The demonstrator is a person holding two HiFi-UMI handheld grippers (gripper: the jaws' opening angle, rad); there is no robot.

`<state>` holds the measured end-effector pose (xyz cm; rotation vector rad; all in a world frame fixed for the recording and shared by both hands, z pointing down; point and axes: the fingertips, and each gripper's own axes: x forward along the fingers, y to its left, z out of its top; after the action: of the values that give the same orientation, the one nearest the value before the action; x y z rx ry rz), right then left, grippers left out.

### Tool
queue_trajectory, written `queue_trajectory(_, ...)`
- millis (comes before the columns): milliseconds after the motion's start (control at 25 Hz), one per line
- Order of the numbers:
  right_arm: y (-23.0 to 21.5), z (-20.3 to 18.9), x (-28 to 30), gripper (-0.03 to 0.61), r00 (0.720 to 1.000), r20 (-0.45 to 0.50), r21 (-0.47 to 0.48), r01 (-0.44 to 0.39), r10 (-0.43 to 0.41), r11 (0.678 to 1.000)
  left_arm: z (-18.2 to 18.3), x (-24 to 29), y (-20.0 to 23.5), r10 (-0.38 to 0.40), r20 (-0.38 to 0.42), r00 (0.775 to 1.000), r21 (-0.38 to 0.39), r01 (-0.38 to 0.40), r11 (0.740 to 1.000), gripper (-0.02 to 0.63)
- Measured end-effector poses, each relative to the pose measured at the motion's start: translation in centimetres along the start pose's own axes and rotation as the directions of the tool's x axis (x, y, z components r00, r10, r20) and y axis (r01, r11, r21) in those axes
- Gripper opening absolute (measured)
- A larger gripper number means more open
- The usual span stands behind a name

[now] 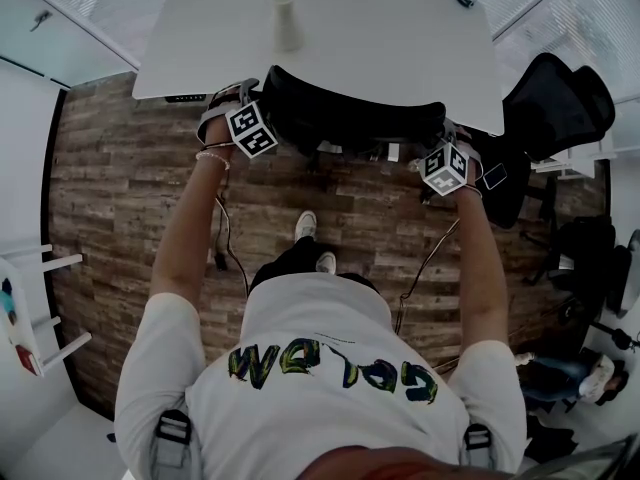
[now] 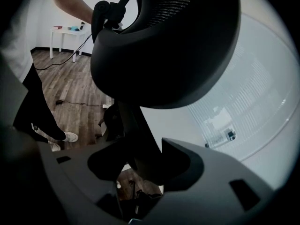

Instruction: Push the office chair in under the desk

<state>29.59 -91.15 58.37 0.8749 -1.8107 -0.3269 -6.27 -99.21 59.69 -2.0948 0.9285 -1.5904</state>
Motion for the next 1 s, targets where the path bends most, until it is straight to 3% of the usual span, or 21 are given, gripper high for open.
queue_trajectory(360,-0.2,0.0,0.4,0.223,1.0,-0.007,-0.003,-0.011,0.011,1.0,-0.1,0.2,0.1,0.003,-0.013,1.0,0.022,-0.003,1.0,0.244)
queue_trajectory(520,-0.6,0.1,0.2,0.245,1.0,-0.004,0.051,-0.01,0.01,0.999,0.2,0.0,0.2,0.021,0.0,1.0,0.028,-0.021,0.999,0.248)
queue_trajectory(800,-1.0,0.4,-3.9,0.249,0.994,0.035,0.201,0.092,-0.101,0.975,0.9,-4.6,0.3,0.086,0.093,0.992,-0.154,-0.071,0.985,0.275)
queue_trajectory(920,-1.0,0.6,-6.5,0.225,0.988,0.079,0.296,0.106,-0.135,0.949,0.9,-7.2,0.0,0.12,0.135,0.984,-0.267,-0.08,0.96,0.275)
queue_trajectory(1000,-1.1,0.9,-8.2,0.203,0.98,0.122,0.392,0.097,-0.156,0.915,1.3,-9.1,-0.4,0.135,0.176,0.975,-0.351,-0.066,0.934,0.263)
